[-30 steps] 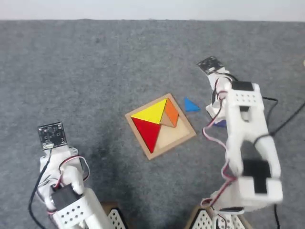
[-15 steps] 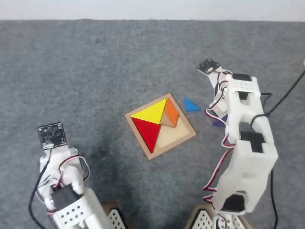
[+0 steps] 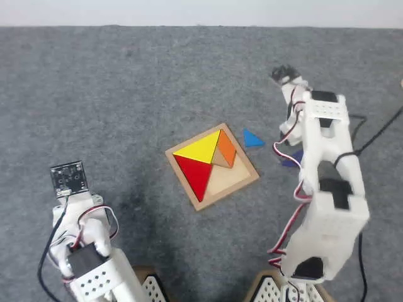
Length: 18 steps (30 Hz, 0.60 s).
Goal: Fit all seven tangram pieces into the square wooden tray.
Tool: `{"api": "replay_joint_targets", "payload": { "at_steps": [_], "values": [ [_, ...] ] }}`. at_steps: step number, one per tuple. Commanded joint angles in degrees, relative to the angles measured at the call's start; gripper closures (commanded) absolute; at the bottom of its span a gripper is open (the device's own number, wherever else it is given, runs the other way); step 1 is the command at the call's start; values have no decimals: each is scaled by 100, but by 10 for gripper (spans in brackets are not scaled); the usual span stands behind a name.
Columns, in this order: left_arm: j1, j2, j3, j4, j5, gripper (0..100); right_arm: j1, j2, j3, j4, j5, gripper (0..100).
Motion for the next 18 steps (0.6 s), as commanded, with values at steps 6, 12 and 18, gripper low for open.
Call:
{"api": "replay_joint_targets", "payload": {
  "at_steps": [6,12,18],
  "values": [
    [26,-44,-40,26,-62,985,-1754,-2413,-18,1367,132,970],
    [26,-44,-40,26,-62,985,-3099,-2712,1178,1209,853,969],
    [26,-44,-40,26,-62,985,-3547,-2369,2330,215,1292,968]
  ]
}}
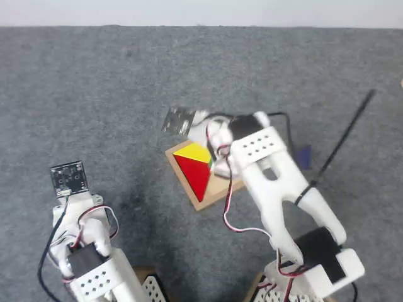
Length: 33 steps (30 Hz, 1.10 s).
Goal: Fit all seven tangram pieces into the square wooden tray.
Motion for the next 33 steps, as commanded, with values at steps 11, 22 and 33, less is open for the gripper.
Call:
{"api": "replay_joint_targets", "payload": {
  "at_steps": [11,22,33],
  "values": [
    [26,-44,-40,26,-62,985,-576,796,695,-1297,308,928],
    [26,-44,-40,26,-62,985,-171,752,527,-1253,325,731],
    [26,-44,-40,26,-62,985,-163,673,466,-1077,334,729]
  ]
}}
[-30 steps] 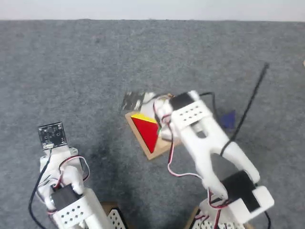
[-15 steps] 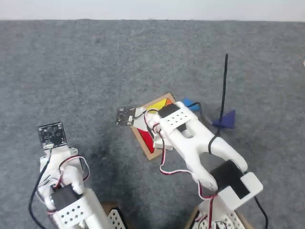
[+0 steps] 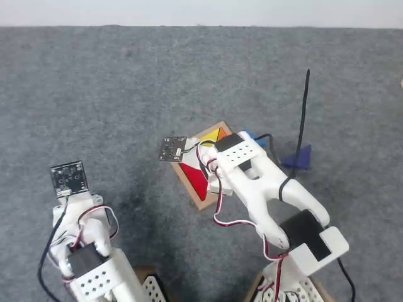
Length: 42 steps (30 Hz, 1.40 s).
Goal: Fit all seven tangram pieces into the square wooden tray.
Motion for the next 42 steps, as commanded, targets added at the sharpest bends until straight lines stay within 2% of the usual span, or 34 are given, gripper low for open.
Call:
{"api": "replay_joint_targets", "payload": {
  "at_steps": [1,6,15,26,33,37,42],
  "values": [
    [26,-44,-40,26,-62,985,110,-312,-404,268,62,729],
    [26,-44,-40,26,-62,985,321,-488,-730,532,62,730],
    [26,-44,-40,26,-62,985,391,-479,-695,321,9,730],
    [26,-44,-40,26,-62,985,136,-338,-633,-558,-1011,731],
    [26,-44,-40,26,-62,985,110,400,-659,-558,-967,731],
    [26,-44,-40,26,-62,985,259,479,-659,-549,-703,731],
    [26,-44,-40,26,-62,985,365,374,-668,-549,-897,731]
  ]
}}
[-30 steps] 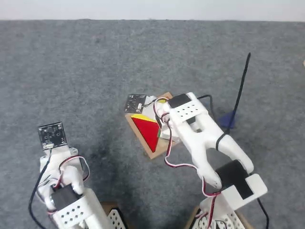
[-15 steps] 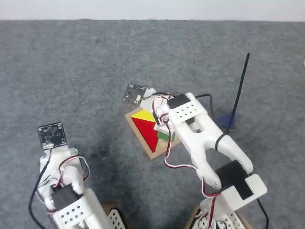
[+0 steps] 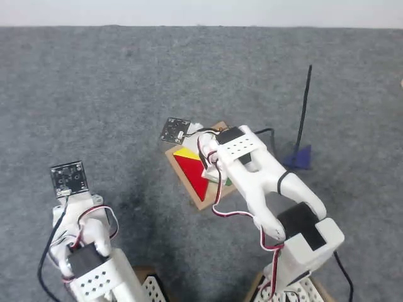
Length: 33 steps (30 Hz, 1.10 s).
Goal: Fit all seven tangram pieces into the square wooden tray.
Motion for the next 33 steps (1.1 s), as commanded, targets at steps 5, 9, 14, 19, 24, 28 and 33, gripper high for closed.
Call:
{"api": "replay_joint_targets", "payload": {
  "at_steps": [5,9,14,19,24,28,33],
  "values": [
    [26,-44,-40,26,-62,985,312,-1015,-114,-13,-695,731],
    [26,-44,-40,26,-62,985,356,-1446,413,-13,-448,731],
    [26,-44,-40,26,-62,985,391,-1121,712,-40,-316,731],
    [26,-44,-40,26,-62,985,347,-585,712,-295,-316,731],
    [26,-44,-40,26,-62,985,119,-207,695,-646,-316,731],
    [26,-44,-40,18,-62,985,-4,-110,501,-602,-325,731],
    [26,-44,-40,18,-62,985,-4,-84,316,-593,-352,731]
  ]
}}
